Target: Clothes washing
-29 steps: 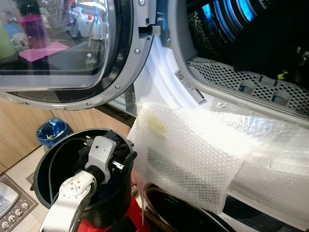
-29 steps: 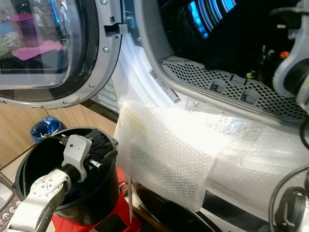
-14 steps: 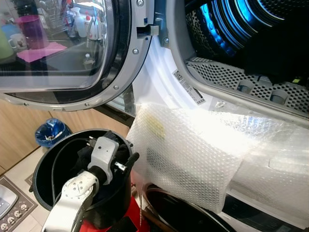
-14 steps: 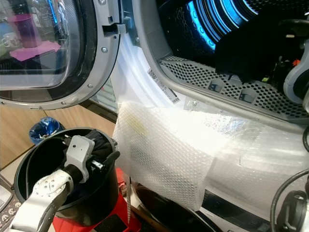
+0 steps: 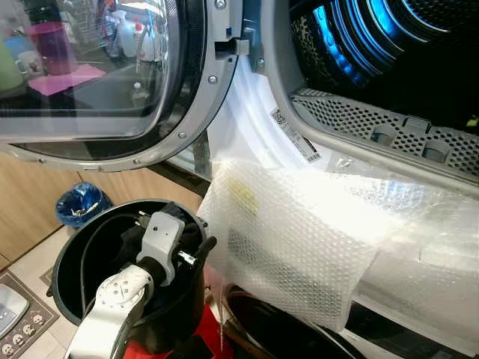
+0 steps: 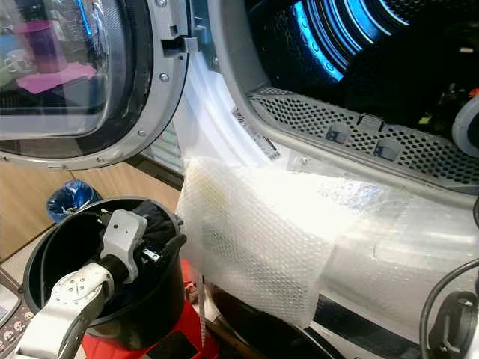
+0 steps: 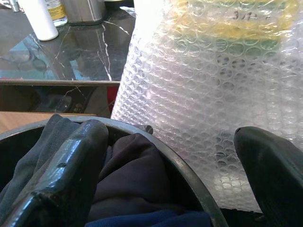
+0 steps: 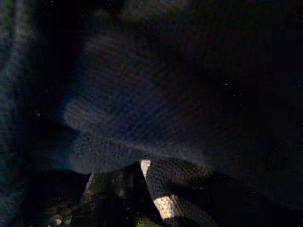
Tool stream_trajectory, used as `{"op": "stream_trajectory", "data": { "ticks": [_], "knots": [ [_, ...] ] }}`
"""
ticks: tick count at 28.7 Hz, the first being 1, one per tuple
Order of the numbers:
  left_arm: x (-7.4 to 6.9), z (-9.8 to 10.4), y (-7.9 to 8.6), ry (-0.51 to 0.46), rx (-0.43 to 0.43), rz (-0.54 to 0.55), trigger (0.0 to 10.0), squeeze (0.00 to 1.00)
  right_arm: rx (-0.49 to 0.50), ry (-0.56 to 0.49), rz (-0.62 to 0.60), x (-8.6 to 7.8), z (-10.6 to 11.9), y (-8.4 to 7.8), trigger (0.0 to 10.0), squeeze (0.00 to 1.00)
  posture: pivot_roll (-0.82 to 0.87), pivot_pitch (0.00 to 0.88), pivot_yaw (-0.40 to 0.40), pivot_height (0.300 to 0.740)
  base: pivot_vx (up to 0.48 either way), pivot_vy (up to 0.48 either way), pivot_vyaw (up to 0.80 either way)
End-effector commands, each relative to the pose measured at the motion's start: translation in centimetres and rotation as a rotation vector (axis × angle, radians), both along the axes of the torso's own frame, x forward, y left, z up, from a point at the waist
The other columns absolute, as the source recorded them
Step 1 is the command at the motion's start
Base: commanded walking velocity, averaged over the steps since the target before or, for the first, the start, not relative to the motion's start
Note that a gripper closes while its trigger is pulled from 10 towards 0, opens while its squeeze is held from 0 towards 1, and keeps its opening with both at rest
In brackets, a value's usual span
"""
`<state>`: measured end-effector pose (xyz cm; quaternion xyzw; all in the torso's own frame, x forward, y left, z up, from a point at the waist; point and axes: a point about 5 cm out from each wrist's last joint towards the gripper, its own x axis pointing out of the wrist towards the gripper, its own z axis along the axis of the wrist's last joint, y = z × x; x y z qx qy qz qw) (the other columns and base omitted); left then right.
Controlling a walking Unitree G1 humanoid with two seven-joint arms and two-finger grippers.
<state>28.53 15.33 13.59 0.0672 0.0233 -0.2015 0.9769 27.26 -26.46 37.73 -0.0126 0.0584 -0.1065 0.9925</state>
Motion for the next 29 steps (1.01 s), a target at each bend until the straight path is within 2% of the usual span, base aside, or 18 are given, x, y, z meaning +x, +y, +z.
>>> {"op": "stream_trajectory", "data": {
  "ticks": [1, 5, 6, 7, 14, 15, 17, 18, 20, 24, 28, 29],
  "knots": [
    [-0.2, -0.6, 0.1, 0.036, 0.01, -0.006, 10.0, 0.0, 0.012, -0.036, -0.021, -0.4, 0.7, -0.2, 0.0, 0.0, -0.19, 0.096, 0.011, 0.74, 0.0, 0.0, 0.0],
    [-0.2, -0.6, 0.1, 0.037, 0.01, -0.009, 10.0, 0.0, 0.012, -0.051, 0.008, -0.4, 1.0, 0.2, 0.0, 0.0, -0.19, 0.097, 0.012, 0.74, 0.0, 0.0, 0.0],
    [-0.2, -0.6, 0.1, 0.037, 0.01, -0.009, 10.0, 0.0, 0.002, -0.051, 0.011, -0.4, 1.1, 0.3, 8.6, 0.0, -0.2, 0.096, 0.012, 0.74, 0.0, 0.0, 0.0],
    [-0.2, -0.6, 0.1, 0.037, 0.01, -0.01, 10.0, 0.0, 0.011, -0.053, 0.01, -0.4, 1.1, 0.3, 10.0, 0.0, -0.2, 0.096, 0.012, 0.74, 0.0, 0.0, 0.0],
    [-0.2, -0.6, 0.0, 0.038, 0.01, -0.014, 10.0, 0.0, 0.046, -0.083, -0.019, -0.4, 1.6, -0.3, 10.0, 0.0, -0.2, 0.097, 0.012, 0.74, 0.0, 0.0, 0.0],
    [-0.2, -0.6, 0.0, 0.038, 0.01, -0.014, 10.0, 0.0, 0.049, -0.086, -0.022, -0.4, 1.6, -0.3, 1.6, 0.0, -0.19, 0.097, 0.01, 0.74, 0.0, 0.0, 0.0],
    [-0.3, -0.6, 0.0, 0.039, 0.009, -0.014, 10.0, 0.0, 0.045, -0.089, -0.011, -0.2, 1.8, -0.1, 2.0, 0.0, -0.19, 0.097, 0.01, 0.74, 0.0, 0.0, 0.0],
    [-0.3, -0.6, 0.0, 0.039, 0.008, -0.014, 10.0, 0.0, 0.051, -0.095, -0.002, -0.1, 2.1, 0.0, 10.0, 0.0, -0.19, 0.097, 0.01, 0.74, 0.0, 0.0, 0.0],
    [-0.3, -0.6, -0.1, 0.04, 0.008, -0.015, 10.0, 0.0, 0.067, -0.101, 0.004, 0.2, 2.5, 0.1, 10.0, 0.0, -0.19, 0.099, 0.009, 0.74, 0.0, 0.0, 0.0],
    [-0.2, -0.6, -0.1, 0.041, 0.006, -0.017, 10.0, 0.0, 0.22, -0.099, -0.01, 1.1, 3.7, -0.3, 10.0, 0.0, -0.19, 0.097, 0.008, 0.74, 0.0, 0.0, 0.0],
    [-0.2, -0.6, -0.2, 0.039, 0.007, -0.017, 10.0, 0.0, 0.211, -0.354, -0.215, 0.8, 7.6, -2.7, 10.0, 0.0, -0.19, 0.099, 0.01, 0.74, 0.0, 0.0, 0.0],
    [-0.2, -0.6, -0.2, 0.037, 0.007, -0.014, 10.0, 0.0, 0.132, -0.366, -0.199, 1.0, 7.8, -2.0, 10.0, 0.0, -0.18, 0.098, 0.003, 0.74, 0.0, 0.0, 0.0]
  ]
}}
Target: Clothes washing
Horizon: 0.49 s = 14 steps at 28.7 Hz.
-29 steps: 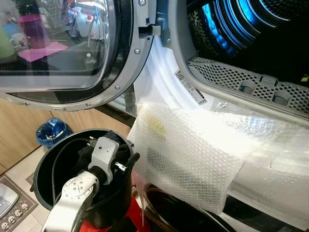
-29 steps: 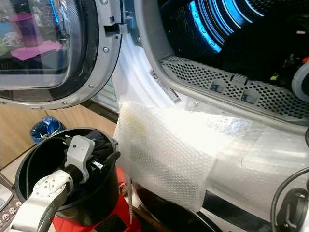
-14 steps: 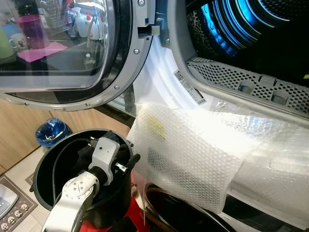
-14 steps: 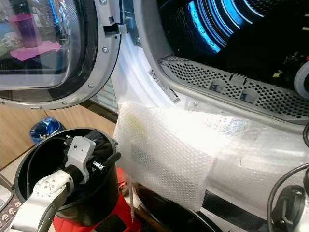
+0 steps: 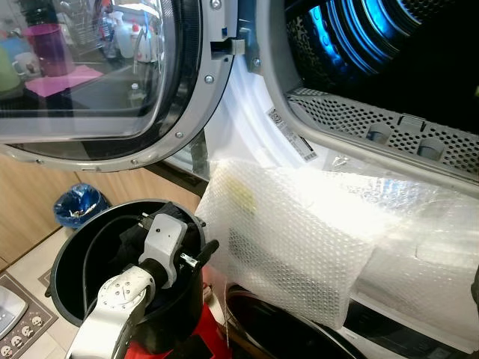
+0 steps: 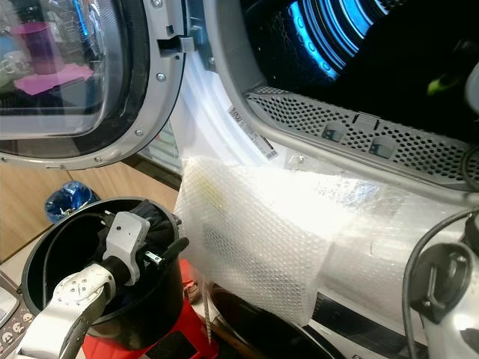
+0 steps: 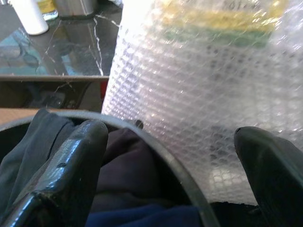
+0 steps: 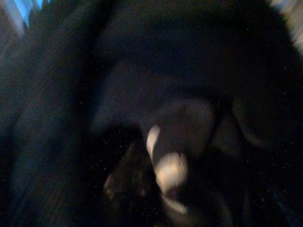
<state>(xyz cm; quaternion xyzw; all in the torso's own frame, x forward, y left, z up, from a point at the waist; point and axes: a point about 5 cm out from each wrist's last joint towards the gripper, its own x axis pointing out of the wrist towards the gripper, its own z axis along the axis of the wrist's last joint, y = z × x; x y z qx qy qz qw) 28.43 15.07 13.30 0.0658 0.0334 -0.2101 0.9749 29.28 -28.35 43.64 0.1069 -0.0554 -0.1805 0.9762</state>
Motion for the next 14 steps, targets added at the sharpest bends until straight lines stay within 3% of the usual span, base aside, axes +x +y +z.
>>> {"op": "stream_trajectory", "data": {
  "ticks": [1, 3, 4, 5, 6, 7, 8, 9, 11, 12, 13, 14],
  "knots": [
    [-0.1, -0.3, 0.1, 0.015, 0.006, 0.002, 10.0, 0.0, -0.075, -0.102, -0.057, -1.1, 1.9, -0.1, 10.0, 0.0, -0.18, 0.098, 0.003, 0.74, 0.0, 0.0, 0.0],
    [-0.2, -0.3, 0.1, 0.015, 0.003, 0.006, 10.0, 0.0, -0.224, 0.035, 0.219, 0.3, -0.1, 4.0, 10.0, 0.0, -0.18, 0.099, 0.005, 0.74, 0.0, 0.0, 0.0],
    [-0.3, -0.3, 0.1, 0.017, 0.002, 0.005, 10.0, 0.0, -0.352, 0.087, 0.378, 0.4, -1.5, 7.1, 10.0, 0.0, -0.18, 0.1, 0.007, 0.74, 0.0, 0.0, 0.0],
    [-0.3, -0.3, 0.1, 0.019, 0.004, 0.002, 10.0, 0.0, -0.379, 0.064, 0.368, 0.3, -1.5, 7.5, 10.0, 0.0, -0.18, 0.102, 0.008, 0.74, 0.0, 0.0, 0.0],
    [-0.3, -0.3, 0.0, 0.019, 0.005, -0.003, 10.0, 0.0, -0.335, -0.062, 0.2, 0.3, 0.4, 5.9, 10.0, 0.0, -0.18, 0.101, 0.011, 0.74, 0.0, 0.0, 0.0],
    [-0.3, -0.3, 0.0, 0.019, 0.004, -0.003, 10.0, 0.0, -0.31, -0.11, 0.13, 0.1, 1.3, 5.0, 10.0, 0.0, -0.18, 0.101, 0.011, 0.74, 0.0, 0.0, 0.0],
    [-0.3, -0.3, 0.0, 0.018, 0.003, -0.003, 10.0, 0.0, -0.217, -0.27, -0.064, -0.9, 3.9, 2.2, 10.0, 0.0, -0.18, 0.1, 0.009, 0.74, 0.0, 0.0, 0.0],
    [-0.3, -0.3, 0.0, 0.018, 0.003, -0.003, 10.0, 0.0, -0.217, -0.27, -0.064, -0.9, 3.9, 2.2, 10.0, 0.0, -0.18, 0.1, 0.009, 0.74, 0.0, 0.0, 0.0],
    [-0.2, -0.2, 0.0, 0.015, 0.003, -0.001, 10.0, 0.0, -0.108, -0.391, -0.244, -2.8, 5.8, -0.9, 10.0, 0.0, -0.18, 0.1, 0.009, 0.74, 0.0, 0.0, 0.0],
    [-0.2, -0.3, 0.0, 0.014, 0.003, -0.001, 10.0, 0.0, -0.059, -0.387, -0.261, -2.9, 5.7, -1.7, 10.0, 0.0, -0.18, 0.095, 0.005, 0.74, 0.0, 0.0, 0.0],
    [-0.2, -0.2, 0.0, 0.013, 0.003, -0.001, 10.0, 0.0, -0.081, -0.3, -0.218, -1.8, 4.7, -1.2, 10.0, 0.0, -0.18, 0.095, 0.005, 0.74, 0.0, 0.0, 0.0],
    [-0.2, -0.3, -0.1, 0.013, 0.002, -0.002, 10.0, 0.0, -0.151, -0.069, -0.053, 0.8, 1.5, 0.9, 10.0, 0.0, -0.18, 0.095, 0.007, 0.74, 0.0, 0.0, 0.0]
  ]
}}
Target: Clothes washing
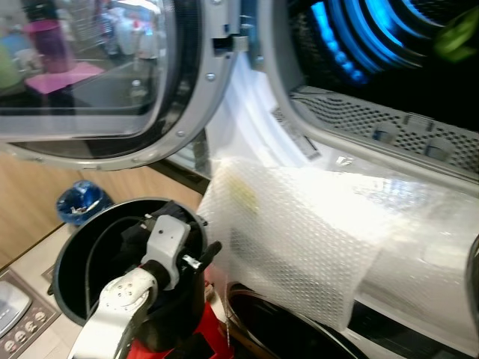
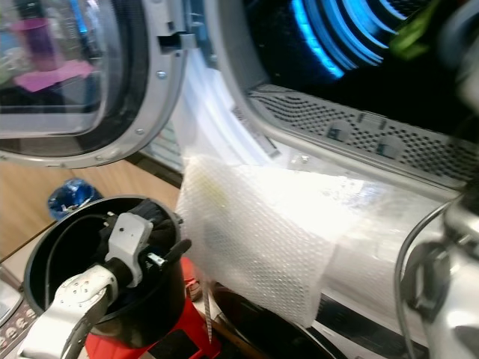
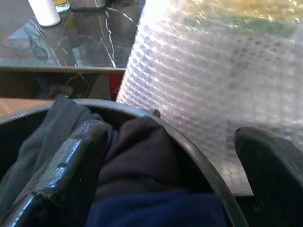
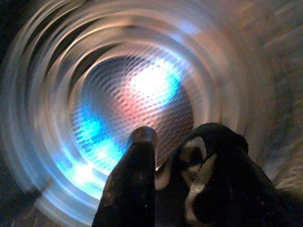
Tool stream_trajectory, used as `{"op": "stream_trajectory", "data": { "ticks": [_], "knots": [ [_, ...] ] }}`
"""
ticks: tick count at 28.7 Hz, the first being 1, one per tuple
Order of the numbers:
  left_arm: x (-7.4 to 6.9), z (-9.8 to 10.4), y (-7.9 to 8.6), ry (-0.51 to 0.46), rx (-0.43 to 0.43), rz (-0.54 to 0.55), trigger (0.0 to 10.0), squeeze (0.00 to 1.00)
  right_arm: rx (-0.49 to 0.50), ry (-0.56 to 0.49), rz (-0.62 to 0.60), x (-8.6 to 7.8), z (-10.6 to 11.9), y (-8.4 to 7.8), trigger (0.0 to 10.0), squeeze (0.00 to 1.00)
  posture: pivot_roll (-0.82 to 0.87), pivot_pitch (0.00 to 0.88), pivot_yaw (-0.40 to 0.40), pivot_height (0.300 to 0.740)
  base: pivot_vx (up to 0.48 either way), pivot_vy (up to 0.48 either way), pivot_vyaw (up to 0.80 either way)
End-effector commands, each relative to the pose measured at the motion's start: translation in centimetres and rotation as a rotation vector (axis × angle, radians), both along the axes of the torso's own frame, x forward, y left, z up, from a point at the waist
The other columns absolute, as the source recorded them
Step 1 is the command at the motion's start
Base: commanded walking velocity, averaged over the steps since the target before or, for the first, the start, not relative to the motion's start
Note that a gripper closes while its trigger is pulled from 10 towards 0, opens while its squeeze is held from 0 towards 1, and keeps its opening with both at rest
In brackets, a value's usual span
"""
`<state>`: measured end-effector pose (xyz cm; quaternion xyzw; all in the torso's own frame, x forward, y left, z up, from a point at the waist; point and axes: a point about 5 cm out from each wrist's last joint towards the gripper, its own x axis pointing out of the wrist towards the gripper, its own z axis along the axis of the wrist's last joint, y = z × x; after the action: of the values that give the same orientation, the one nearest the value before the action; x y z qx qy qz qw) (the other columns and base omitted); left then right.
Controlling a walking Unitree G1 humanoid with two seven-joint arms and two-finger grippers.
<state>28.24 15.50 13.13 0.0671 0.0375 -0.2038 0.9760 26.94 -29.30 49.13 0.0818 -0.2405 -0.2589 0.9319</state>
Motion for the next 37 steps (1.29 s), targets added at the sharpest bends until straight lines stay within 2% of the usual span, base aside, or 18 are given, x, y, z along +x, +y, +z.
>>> {"op": "stream_trajectory", "data": {
  "ticks": [1, 2, 3, 4, 5, 6, 7, 9, 12, 15, 17, 24, 27, 29, 33, 35, 36, 37],
  "knots": [
    [0.0, -0.1, -0.6, 0.007, -0.003, -0.017, 10.0, 0.0, -0.101, 0.479, 0.275, 4.8, -6.9, 3.8, 10.0, 0.0, -0.18, 0.095, 0.007, 0.74, 0.0, 0.0, 0.0],
    [0.0, -0.1, -0.6, 0.007, -0.003, -0.017, 10.0, 0.0, -0.101, 0.479, 0.275, 4.8, -6.9, 3.8, 10.0, 0.0, -0.18, 0.095, 0.007, 0.74, 0.0, 0.0, 0.0],
    [0.0, -0.1, -0.7, 0.007, -0.003, -0.021, 10.0, 0.0, -0.128, 0.531, 0.344, 5.3, -8.3, 5.1, 10.0, 0.0, -0.18, 0.092, 0.009, 0.74, 0.0, 0.0, 0.0],
    [0.0, -0.1, -0.8, 0.006, -0.004, -0.026, 10.0, 0.0, -0.168, 0.468, 0.321, 5.2, -8.0, 5.6, 10.0, 0.0, -0.17, 0.093, 0.01, 0.74, 0.0, 0.0, 0.0],
    [0.0, -0.1, -0.8, 0.006, -0.004, -0.026, 10.0, 0.0, -0.168, 0.468, 0.321, 5.2, -8.0, 5.6, 10.0, 0.0, -0.17, 0.093, 0.01, 0.74, 0.0, 0.0, 0.0],
    [0.0, 0.1, -0.8, 0.003, -0.006, -0.027, 10.0, 0.0, -0.209, 0.19, 0.156, 3.6, -3.7, 4.0, 10.0, 0.0, -0.17, 0.093, 0.01, 0.74, 0.0, 0.0, 0.0],
    [0.0, 0.1, -0.8, 0.003, -0.006, -0.027, 10.0, 0.0, -0.209, 0.19, 0.156, 3.6, -3.7, 4.0, 10.0, 0.0, -0.17, 0.093, 0.01, 0.74, 0.0, 0.0, 0.0],
    [0.0, 0.1, -0.7, 0.001, -0.005, -0.021, 10.0, 0.0, -0.178, 0.079, 0.097, 2.4, -1.6, 2.7, 10.0, 0.0, -0.17, 0.092, 0.008, 0.74, 0.0, 0.0, 0.0],
    [0.1, 0.0, -0.7, 0.005, -0.003, -0.023, 10.0, 0.0, -0.169, 0.11, 0.169, 3.1, -2.2, 3.1, 10.0, 0.0, -0.18, 0.092, 0.008, 0.74, 0.0, 0.0, 0.0],
    [0.1, 0.0, -0.8, 0.004, -0.005, -0.028, 10.0, 0.0, -0.188, 0.194, 0.278, 3.8, -3.8, 4.6, 10.0, 0.0, -0.18, 0.092, 0.01, 0.74, 0.0, 0.0, 0.0],
    [0.1, 0.1, -1.0, 0.001, -0.008, -0.031, 10.0, 0.0, -0.196, 0.201, 0.315, 3.8, -4.3, 5.2, 10.0, 0.0, -0.17, 0.092, 0.01, 0.74, 0.0, 0.0, 0.0],
    [0.0, 0.1, -0.9, 0.002, -0.005, -0.033, 10.0, 0.0, -0.126, 0.149, 0.354, 4.0, -4.4, 4.6, 10.0, 0.0, -0.17, 0.094, 0.01, 0.74, 0.0, 0.0, 0.0],
    [0.0, 0.0, -0.8, 0.003, -0.005, -0.031, 10.0, 0.0, -0.114, 0.054, 0.471, 2.9, -4.2, 5.1, 10.0, 0.0, -0.17, 0.098, 0.012, 0.74, 0.0, 0.0, 0.0],
    [-0.1, -0.1, -1.0, 0.008, -0.004, -0.038, 10.0, 0.0, -0.173, 0.017, 0.624, 1.8, -5.1, 6.4, 10.0, 0.0, -0.17, 0.098, 0.012, 0.74, 0.0, 0.0, 0.0],
    [-0.1, -0.1, -1.0, 0.008, -0.004, -0.04, 10.0, 0.0, -0.191, -0.004, 0.658, 1.3, -5.3, 6.6, 10.0, 0.0, -0.17, 0.098, 0.012, 0.74, 0.0, 0.0, 0.0],
    [-0.1, -0.2, -1.0, 0.009, -0.005, -0.04, 10.0, 0.0, -0.208, -0.043, 0.716, 0.6, -5.3, 6.9, 10.0, 0.0, -0.18, 0.099, 0.015, 0.74, 0.0, 0.0, 0.0],
    [0.0, -0.2, -0.9, 0.011, -0.002, -0.041, 10.0, 0.0, -0.272, -0.112, 0.843, -0.8, -5.5, 7.8, 10.0, 0.0, -0.18, 0.098, 0.016, 0.74, 0.0, 0.0, 0.0],
    [0.0, -0.2, -0.9, 0.012, -0.001, -0.042, 10.0, 0.0, -0.305, -0.131, 0.902, -1.3, -5.8, 8.3, 10.0, 0.0, -0.18, 0.098, 0.016, 0.74, 0.0, 0.0, 0.0]
  ]
}}
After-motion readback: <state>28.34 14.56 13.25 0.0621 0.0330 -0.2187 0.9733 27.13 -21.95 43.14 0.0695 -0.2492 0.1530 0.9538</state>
